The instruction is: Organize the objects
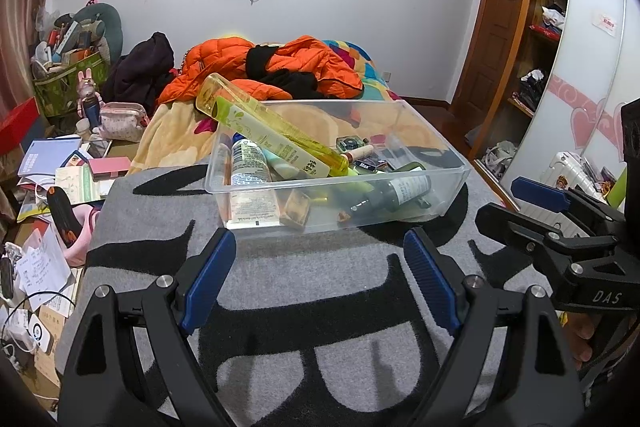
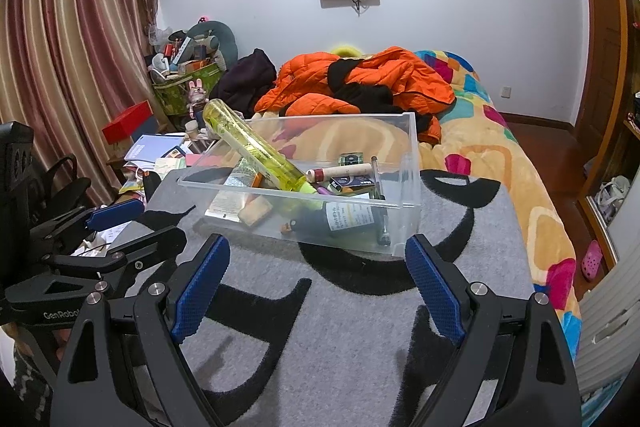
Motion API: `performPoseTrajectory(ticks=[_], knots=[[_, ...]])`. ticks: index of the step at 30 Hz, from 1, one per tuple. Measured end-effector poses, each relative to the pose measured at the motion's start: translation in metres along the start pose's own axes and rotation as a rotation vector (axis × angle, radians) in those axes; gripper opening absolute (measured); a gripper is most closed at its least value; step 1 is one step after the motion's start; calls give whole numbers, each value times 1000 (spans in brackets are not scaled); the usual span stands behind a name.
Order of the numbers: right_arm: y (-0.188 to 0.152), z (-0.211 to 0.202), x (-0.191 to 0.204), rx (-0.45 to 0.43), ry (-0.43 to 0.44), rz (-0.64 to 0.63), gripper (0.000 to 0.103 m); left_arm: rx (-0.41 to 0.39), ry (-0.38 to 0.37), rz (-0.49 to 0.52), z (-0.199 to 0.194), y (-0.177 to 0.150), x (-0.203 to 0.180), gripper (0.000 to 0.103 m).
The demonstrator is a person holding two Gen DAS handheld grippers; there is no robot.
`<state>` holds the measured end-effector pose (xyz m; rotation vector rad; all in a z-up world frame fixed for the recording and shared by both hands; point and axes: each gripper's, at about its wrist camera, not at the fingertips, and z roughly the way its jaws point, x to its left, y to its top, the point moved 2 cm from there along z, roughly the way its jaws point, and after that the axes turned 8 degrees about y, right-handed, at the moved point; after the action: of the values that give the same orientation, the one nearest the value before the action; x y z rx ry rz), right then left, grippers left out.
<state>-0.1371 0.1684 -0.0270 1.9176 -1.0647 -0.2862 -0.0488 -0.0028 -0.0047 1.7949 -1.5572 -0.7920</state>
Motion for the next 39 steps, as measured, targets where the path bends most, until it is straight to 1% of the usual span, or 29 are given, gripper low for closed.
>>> performPoseTrajectory(ticks=[39], knots=[[-2,-1,0,0,8,14,88,-5,-10,1,0,-2,-4,86]])
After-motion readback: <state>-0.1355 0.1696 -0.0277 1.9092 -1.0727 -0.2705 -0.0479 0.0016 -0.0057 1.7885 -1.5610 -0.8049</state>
